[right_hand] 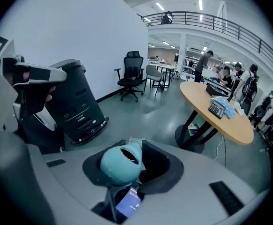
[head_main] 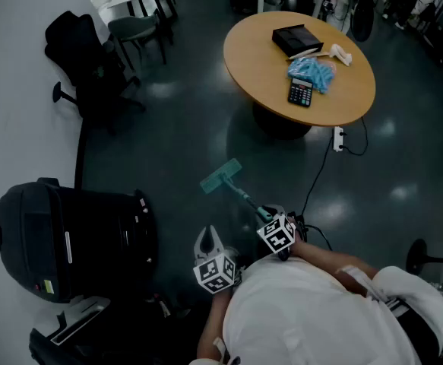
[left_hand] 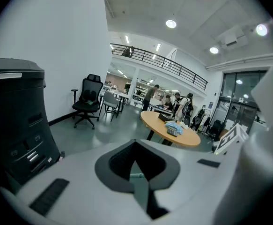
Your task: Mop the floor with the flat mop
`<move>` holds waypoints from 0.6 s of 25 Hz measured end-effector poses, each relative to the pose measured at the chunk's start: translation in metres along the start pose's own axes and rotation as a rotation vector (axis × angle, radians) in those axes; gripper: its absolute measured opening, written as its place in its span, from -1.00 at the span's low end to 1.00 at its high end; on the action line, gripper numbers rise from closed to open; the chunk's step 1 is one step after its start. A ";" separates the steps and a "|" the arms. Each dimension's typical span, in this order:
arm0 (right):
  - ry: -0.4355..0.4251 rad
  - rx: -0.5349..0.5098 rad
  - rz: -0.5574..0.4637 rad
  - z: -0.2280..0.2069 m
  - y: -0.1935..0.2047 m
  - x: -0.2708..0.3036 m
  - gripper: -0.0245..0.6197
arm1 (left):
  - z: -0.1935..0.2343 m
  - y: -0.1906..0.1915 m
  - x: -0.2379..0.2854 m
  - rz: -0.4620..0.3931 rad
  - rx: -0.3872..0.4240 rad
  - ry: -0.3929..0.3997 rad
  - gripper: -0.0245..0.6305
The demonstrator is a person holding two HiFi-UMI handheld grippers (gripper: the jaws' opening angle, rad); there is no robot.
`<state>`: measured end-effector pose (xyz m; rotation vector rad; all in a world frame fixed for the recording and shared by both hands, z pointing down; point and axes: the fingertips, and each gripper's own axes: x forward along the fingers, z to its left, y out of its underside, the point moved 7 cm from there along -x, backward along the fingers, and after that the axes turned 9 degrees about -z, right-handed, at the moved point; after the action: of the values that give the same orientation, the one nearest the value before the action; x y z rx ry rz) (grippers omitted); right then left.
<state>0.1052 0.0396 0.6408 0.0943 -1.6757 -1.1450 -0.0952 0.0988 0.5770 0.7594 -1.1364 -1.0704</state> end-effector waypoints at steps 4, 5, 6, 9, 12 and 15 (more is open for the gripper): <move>0.000 0.000 0.005 0.002 0.002 -0.002 -0.57 | 0.000 0.002 -0.002 0.010 -0.007 0.005 -0.91; 0.000 -0.001 0.005 0.001 0.002 -0.002 -0.57 | -0.001 0.002 -0.002 0.012 -0.006 0.006 -0.91; 0.000 -0.001 0.004 0.001 0.002 -0.002 -0.57 | -0.001 0.002 -0.002 0.013 -0.005 0.008 -0.91; 0.001 -0.002 0.002 0.003 0.002 -0.001 -0.57 | -0.001 0.001 -0.003 0.009 -0.004 0.011 -0.91; 0.002 -0.003 0.005 0.004 0.002 -0.002 -0.57 | 0.000 0.000 -0.002 0.008 -0.003 0.013 -0.91; 0.005 0.003 0.010 0.002 0.003 -0.003 -0.57 | -0.002 -0.002 -0.002 0.007 0.001 0.017 -0.91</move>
<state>0.1064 0.0443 0.6404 0.0905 -1.6720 -1.1340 -0.0938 0.1002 0.5736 0.7635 -1.1242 -1.0555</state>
